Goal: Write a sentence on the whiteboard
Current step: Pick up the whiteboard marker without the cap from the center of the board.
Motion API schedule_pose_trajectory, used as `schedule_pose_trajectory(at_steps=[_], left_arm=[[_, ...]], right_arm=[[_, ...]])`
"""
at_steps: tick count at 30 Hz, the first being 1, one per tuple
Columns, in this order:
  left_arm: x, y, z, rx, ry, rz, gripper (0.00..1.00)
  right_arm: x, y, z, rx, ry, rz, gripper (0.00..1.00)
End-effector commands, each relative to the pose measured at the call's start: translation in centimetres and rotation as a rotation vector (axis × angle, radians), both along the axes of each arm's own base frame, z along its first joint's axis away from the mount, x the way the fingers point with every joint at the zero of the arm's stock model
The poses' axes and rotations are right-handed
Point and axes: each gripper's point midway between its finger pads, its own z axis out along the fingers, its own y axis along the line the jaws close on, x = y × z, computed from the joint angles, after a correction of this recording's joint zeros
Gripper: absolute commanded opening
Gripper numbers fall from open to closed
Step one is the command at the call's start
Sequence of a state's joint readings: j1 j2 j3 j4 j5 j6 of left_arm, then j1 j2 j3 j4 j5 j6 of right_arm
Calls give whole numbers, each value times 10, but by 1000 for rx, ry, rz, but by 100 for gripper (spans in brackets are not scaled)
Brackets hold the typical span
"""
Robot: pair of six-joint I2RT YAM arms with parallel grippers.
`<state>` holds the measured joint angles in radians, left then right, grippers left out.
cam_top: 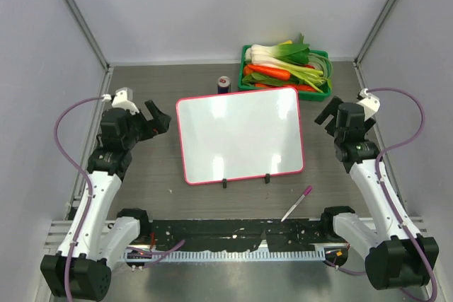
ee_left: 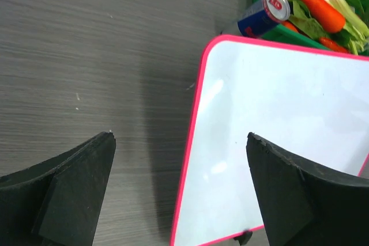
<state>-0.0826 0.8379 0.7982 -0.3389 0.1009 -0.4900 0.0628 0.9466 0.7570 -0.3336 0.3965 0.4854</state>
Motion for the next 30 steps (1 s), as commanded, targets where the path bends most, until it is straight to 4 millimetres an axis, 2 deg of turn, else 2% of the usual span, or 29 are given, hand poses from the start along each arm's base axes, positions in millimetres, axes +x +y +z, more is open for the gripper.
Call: schedule_pose_trajectory(at_steps=[1, 4, 6, 11, 16, 20, 23, 28, 30], left_arm=[[0, -21, 0, -60, 35, -109, 100], [-2, -29, -13, -118, 112, -119, 100], [-7, -42, -21, -122, 152, -215, 100], [-14, -49, -42, -98, 258, -267, 100], [-26, -89, -40, 11, 238, -348, 100], [-45, -149, -37, 88, 218, -465, 100], [-60, -200, -45, 138, 199, -558, 100], [-99, -289, -58, 243, 190, -707, 100], [-125, -324, -77, 326, 214, -777, 99]], right_arm=[[-11, 13, 11, 70, 18, 41, 99], [-18, 19, -4, 106, 63, 52, 99], [-22, 22, -13, 124, 83, 60, 100], [-27, 27, -27, 145, 115, 77, 99], [-26, 32, -41, 155, 167, 107, 99], [-26, 33, -51, 157, 200, 110, 99], [-23, 33, -54, 166, 209, 102, 99], [-22, 29, -64, 168, 237, 80, 99], [-21, 25, -68, 180, 242, 70, 99]])
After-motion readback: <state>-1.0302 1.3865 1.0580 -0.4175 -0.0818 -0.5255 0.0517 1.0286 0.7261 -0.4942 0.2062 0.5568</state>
